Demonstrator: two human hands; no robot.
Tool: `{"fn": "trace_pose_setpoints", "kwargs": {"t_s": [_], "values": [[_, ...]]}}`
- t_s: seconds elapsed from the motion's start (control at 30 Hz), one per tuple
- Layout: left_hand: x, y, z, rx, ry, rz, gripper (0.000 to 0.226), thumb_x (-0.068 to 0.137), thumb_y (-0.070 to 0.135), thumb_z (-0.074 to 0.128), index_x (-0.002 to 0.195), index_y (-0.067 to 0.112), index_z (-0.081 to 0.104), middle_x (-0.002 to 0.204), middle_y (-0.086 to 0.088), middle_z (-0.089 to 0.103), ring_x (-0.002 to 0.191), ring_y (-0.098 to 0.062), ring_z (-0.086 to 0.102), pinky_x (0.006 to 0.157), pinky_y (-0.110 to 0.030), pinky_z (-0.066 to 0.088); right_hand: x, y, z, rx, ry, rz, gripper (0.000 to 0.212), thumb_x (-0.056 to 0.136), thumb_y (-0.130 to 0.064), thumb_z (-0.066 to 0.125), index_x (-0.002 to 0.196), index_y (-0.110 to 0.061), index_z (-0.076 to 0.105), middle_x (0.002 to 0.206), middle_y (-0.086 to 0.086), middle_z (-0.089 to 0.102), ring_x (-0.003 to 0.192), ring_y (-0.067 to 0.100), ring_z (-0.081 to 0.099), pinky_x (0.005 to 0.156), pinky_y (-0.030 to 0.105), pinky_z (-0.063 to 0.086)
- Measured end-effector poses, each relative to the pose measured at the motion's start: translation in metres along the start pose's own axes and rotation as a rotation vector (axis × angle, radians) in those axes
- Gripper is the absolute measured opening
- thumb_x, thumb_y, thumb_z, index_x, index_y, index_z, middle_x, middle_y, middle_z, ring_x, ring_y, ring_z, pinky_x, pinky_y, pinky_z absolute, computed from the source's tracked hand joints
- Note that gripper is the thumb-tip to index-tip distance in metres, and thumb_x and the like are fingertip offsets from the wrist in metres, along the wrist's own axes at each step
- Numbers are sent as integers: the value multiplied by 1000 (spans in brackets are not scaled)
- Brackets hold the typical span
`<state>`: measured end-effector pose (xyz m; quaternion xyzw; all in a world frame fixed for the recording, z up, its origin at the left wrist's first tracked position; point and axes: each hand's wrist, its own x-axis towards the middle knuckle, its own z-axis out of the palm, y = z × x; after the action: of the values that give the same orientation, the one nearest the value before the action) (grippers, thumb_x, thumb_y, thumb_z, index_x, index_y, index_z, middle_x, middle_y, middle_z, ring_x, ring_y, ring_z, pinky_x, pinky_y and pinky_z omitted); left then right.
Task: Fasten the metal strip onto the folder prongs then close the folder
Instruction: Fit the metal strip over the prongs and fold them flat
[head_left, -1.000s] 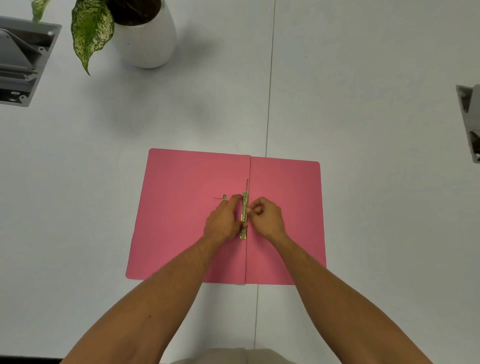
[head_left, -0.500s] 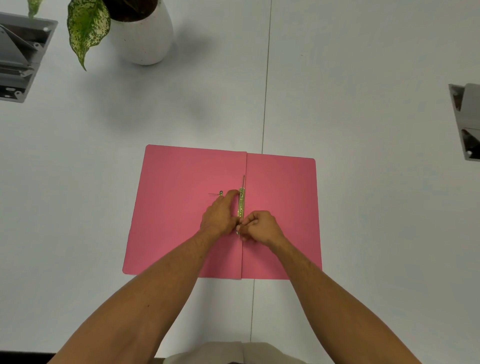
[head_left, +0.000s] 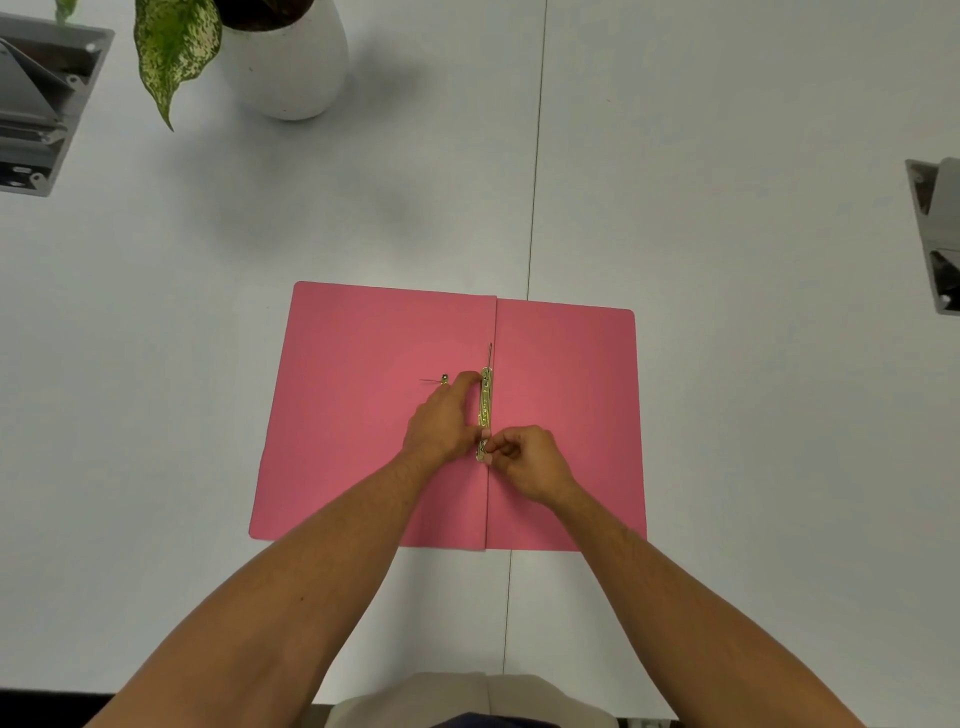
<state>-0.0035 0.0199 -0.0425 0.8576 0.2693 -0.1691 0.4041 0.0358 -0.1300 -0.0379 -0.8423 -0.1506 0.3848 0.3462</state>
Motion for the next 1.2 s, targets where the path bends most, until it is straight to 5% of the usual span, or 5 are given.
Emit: {"fn": "trace_pose_setpoints", "kwargs": {"t_s": [0.13,0.4,0.73,1.03,1.2], "values": [[-1,0,0,0,0,-1,78,70,27,81,133,38,37,108,-6,61,89,-30,62,74,-39,51,-4,-1,0,-89,-7,-81,13,82,-6,70,93,-9,76,90,6,77,77,13,68,79,23,52],[-1,1,-1,0,-7,-16,79,69,27,82,133,38,37,107,-8,62,90,-32,63,75,-42,53,-12,-1,6,-416,-2,-294,18,91,-9,55,96,-6,72,90,15,68,82,32,61,71,37,48],[-1,1,1,8,1,-17,81,68,28,83,134,37,37,113,-7,61,91,-30,63,75,-40,51,-17,5,14,-656,-12,-379,31,97,-10,43,122,-2,61,104,19,63,98,34,56,73,42,48],[-1,1,0,8,-8,-20,82,68,29,83,134,38,35,116,-7,60,92,-31,63,80,-45,54,-18,8,22,-300,112,-206,11,90,-8,60,97,-3,67,87,14,70,77,29,62,72,42,53],[0,0,1,21,1,-9,82,68,30,83,133,38,35,117,-7,60,93,-32,63,81,-45,54,-23,9,30,-8,228,-5,18,81,-10,73,90,-16,59,69,-13,59,60,-1,56,57,11,49]]}}
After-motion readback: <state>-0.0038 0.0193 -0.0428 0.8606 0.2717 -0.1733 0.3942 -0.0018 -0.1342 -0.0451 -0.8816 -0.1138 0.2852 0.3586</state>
